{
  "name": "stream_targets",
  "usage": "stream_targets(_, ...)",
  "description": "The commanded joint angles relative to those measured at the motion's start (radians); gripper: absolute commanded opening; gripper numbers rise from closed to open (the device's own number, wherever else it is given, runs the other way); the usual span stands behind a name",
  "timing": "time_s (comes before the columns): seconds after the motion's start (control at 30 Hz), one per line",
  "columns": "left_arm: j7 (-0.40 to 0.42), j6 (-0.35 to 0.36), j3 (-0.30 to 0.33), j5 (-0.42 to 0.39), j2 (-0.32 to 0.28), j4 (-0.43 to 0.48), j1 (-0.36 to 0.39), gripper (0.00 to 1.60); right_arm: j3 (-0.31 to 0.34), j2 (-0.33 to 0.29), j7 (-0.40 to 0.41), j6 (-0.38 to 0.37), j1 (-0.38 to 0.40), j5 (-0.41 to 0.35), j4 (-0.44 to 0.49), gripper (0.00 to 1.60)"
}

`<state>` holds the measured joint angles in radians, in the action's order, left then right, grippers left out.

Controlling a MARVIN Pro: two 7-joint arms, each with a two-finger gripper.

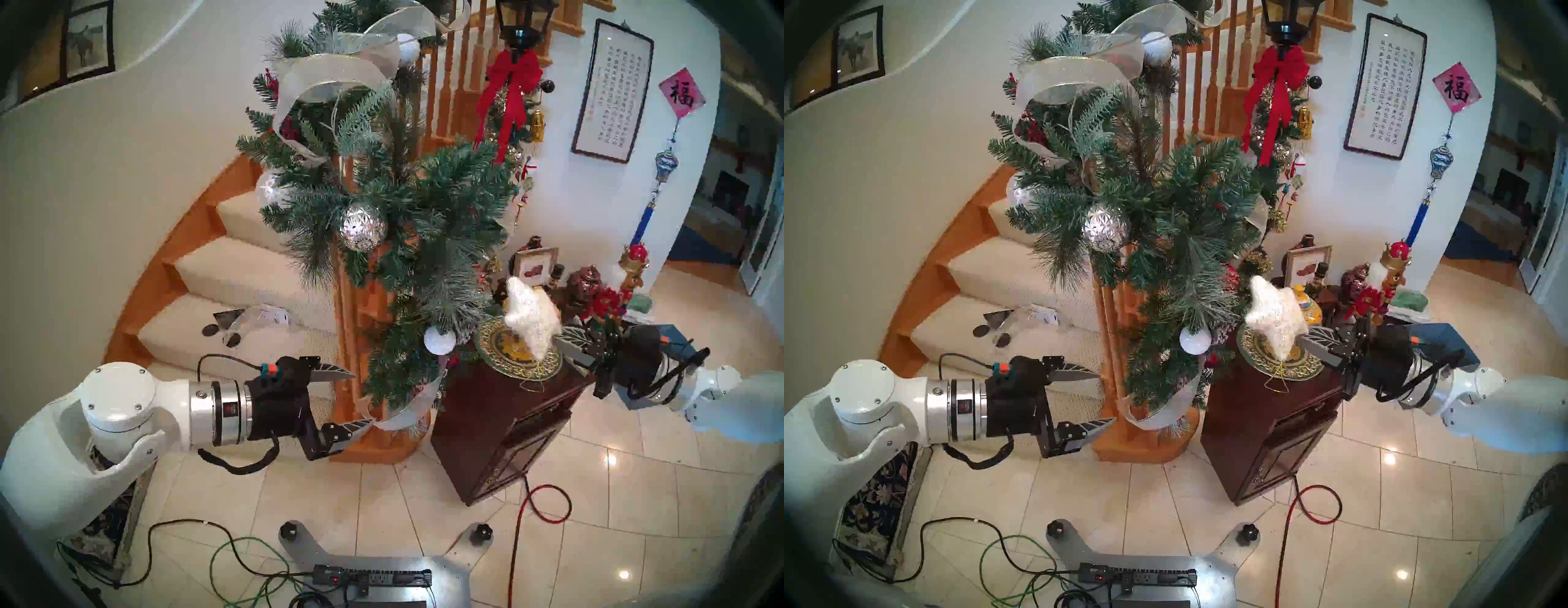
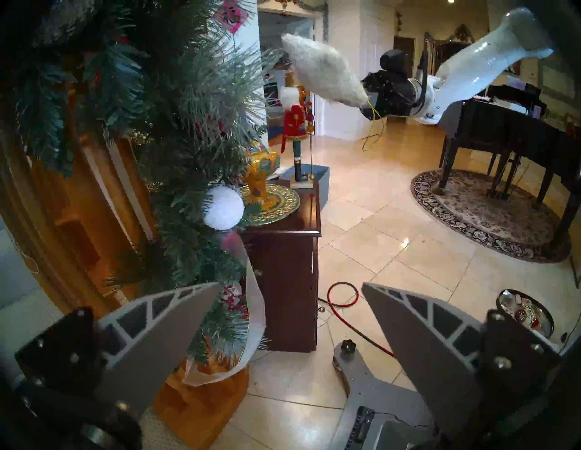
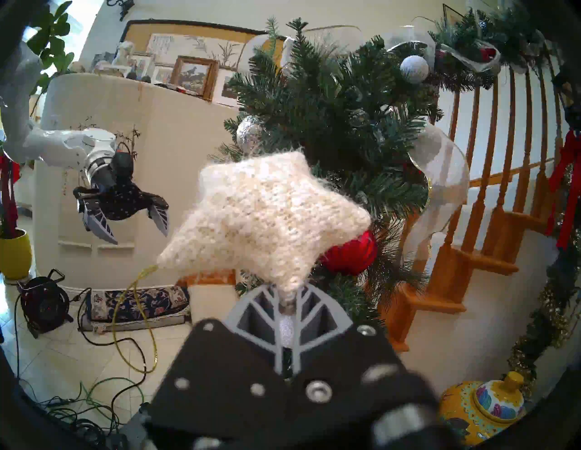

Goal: Hang the ornament onto the Christmas-tree-style decoration

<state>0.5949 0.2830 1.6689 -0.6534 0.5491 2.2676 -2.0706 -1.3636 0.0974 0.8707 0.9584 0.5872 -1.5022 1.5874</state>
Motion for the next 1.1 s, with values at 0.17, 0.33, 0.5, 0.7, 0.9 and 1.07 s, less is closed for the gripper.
stream_targets(0.17,-0.036,0.019,-0.061,-0.019,0.028,-0.005,0.106,1.60,-0.020,0.003,0.072,0.002,0.054,-0.001,0.000,0.00)
stream_targets(0.33,-0.050,0.033,-0.091,-0.023,0.039,-0.012,0.138,1.60,-0.035,0.003,0.074,0.002,0.069,-0.002,0.001,0.00)
stream_targets(0.5,-0.063,0.048,-0.122,-0.026,0.052,-0.021,0.173,1.60,-0.052,0.003,0.076,0.002,0.087,-0.003,0.002,0.00)
stream_targets(0.7,-0.074,0.063,-0.154,-0.027,0.066,-0.033,0.209,1.60,-0.071,0.003,0.078,0.002,0.106,-0.004,0.003,0.00)
stream_targets(0.9,-0.081,0.075,-0.180,-0.028,0.078,-0.043,0.239,1.60,-0.082,0.003,0.078,0.002,0.126,-0.005,0.011,0.00)
stream_targets(1.07,-0.088,0.087,-0.204,-0.028,0.089,-0.053,0.267,1.60,-0.087,0.003,0.079,0.002,0.151,-0.007,0.027,0.00)
